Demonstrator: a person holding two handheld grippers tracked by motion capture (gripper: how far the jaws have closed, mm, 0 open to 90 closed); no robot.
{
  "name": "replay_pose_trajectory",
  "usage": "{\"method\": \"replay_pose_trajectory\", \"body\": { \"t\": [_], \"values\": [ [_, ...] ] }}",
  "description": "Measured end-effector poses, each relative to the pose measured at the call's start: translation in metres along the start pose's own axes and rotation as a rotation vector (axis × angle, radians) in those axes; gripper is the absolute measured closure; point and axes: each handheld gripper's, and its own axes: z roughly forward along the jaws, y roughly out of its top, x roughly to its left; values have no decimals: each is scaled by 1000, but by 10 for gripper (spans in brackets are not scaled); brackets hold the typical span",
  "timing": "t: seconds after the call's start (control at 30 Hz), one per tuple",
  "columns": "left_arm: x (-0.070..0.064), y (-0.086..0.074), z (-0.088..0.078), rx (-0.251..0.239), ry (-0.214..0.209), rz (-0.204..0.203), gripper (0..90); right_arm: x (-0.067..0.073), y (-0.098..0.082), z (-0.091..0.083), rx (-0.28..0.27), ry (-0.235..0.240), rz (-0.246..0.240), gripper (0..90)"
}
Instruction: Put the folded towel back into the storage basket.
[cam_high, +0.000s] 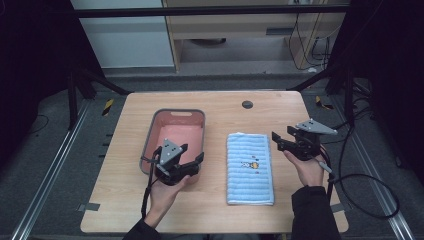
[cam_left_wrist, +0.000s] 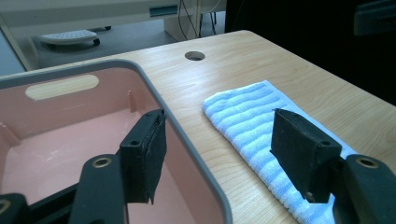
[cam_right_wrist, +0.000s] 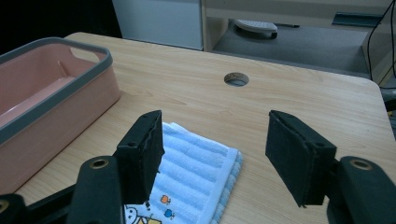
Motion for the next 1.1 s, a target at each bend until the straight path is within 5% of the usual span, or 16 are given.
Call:
{"method": "replay_pose_trajectory", "body": {
  "t": [0.83,1.1],
  "values": [
    [-44,-18,32,68,-86,38,364,-5,1,22,22,-17,-18,366],
    [-53,-32,43,113,-97,49,385,-7,-14,42,68,-25,-17,370]
  ]
}}
